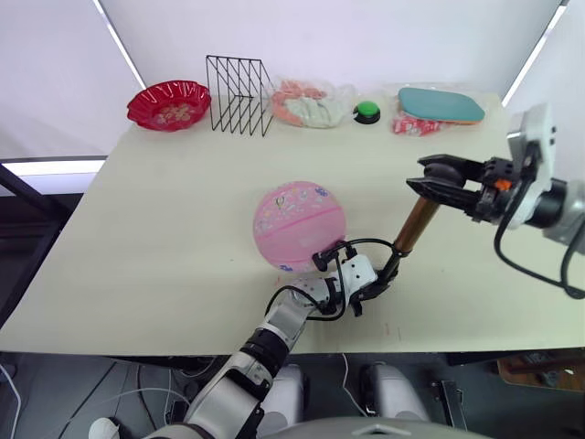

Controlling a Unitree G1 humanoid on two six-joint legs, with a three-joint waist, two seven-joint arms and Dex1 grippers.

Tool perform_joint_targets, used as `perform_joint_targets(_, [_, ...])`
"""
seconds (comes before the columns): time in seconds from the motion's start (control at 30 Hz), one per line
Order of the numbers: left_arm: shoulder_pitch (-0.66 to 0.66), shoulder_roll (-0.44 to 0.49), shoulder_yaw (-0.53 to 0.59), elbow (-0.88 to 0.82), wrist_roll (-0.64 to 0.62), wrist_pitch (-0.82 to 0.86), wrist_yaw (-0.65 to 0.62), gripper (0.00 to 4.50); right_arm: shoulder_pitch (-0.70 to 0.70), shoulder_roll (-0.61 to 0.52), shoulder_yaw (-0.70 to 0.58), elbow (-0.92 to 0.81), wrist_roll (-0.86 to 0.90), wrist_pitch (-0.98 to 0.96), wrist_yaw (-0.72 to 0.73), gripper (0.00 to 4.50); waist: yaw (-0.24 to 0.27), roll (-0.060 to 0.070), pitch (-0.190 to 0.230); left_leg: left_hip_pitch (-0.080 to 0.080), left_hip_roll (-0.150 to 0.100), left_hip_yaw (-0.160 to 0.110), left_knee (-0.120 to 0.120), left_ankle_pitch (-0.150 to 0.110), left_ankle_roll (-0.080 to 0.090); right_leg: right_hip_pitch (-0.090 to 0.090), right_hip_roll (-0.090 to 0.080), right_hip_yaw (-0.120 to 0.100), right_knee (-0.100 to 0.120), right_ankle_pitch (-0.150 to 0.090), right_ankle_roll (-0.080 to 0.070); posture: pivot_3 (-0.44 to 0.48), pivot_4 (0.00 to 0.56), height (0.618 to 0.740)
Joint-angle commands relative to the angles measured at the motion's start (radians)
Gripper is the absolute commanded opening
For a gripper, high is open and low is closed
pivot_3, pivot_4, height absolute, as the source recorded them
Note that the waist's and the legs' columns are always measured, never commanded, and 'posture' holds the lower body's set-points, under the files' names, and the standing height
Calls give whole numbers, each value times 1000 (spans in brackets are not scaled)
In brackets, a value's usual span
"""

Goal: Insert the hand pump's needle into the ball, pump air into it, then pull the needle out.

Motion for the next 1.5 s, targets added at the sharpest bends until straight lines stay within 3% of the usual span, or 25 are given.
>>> perform_joint_targets(0.03, [66, 38, -11, 66, 35, 85, 0, 946, 118, 48, 222, 68, -223, -134, 70, 1683, -7, -2, -4, 2, 1, 0, -2, 0, 0, 1, 1, 0, 0, 0, 0, 0, 150, 740])
perform_joint_targets(0.2, [63, 41, -12, 46, 37, 99, 2, 946, 195, 178, 391, 234, -414, -301, 121, 1683, -11, -3, -12, 17, 7, 0, -11, 0, -1, 16, 6, 0, -1, -3, 3, 0, 150, 740])
perform_joint_targets(0.37, [55, 40, -11, 47, 37, 103, 4, 946, 169, 220, 379, 279, -462, -340, 148, 1683, -11, 0, -17, 18, 9, -1, -12, 0, -1, 15, 9, 0, -1, -3, 3, 0, 150, 740])
perform_joint_targets(0.47, [56, 42, -10, 49, 36, 99, 3, 946, 134, 210, 288, 199, -383, -290, 146, 1683, -11, 0, -17, 18, 9, -2, -12, 0, -1, 15, 9, 0, -1, -3, 3, 0, 150, 740])
perform_joint_targets(0.63, [57, 45, -8, 71, 36, 87, 1, 946, -9, 104, 55, 22, -118, -68, 112, 1683, -5, 10, -3, 15, 6, -4, -10, 0, -1, 10, 6, 1, -1, -2, 2, 0, 150, 740])
perform_joint_targets(0.77, [54, 45, -8, 78, 33, 81, -3, 946, -74, 55, -37, -24, 8, 58, 67, 1683, 0, 9, -1, 9, 2, -3, -10, 0, -1, 5, 4, 1, -2, -2, 2, 0, 150, 740])
perform_joint_targets(0.87, [47, 43, -8, 96, 30, 71, -10, 946, -204, -30, -145, -25, 177, 180, 13, 1683, 0, 11, 2, -2, 0, -4, -7, 0, 0, -5, 0, 2, -1, 1, -2, 0, 150, 740])
perform_joint_targets(1.1, [30, 31, -5, 129, 26, 54, -14, 946, -376, -98, -204, 60, 367, 304, -101, 1683, 5, 7, 7, -6, -2, 0, -3, 0, 0, -7, -1, 3, -1, 2, -4, 0, 150, 740])
perform_joint_targets(1.23, [28, 27, -2, 119, 21, 59, -13, 946, -313, -90, -172, 35, 329, 293, -74, 1683, 9, 9, 8, -9, -2, 1, -2, 0, 0, -10, -1, 3, -1, 2, -4, 0, 150, 740])
perform_joint_targets(1.5, [40, 38, 0, 81, 22, 79, -7, 946, 8, 5, 111, 27, -79, 0, 63, 1683, -5, 1, -1, 0, -1, 2, -2, 0, 0, -1, 0, 3, -1, -1, 1, 0, 150, 740])
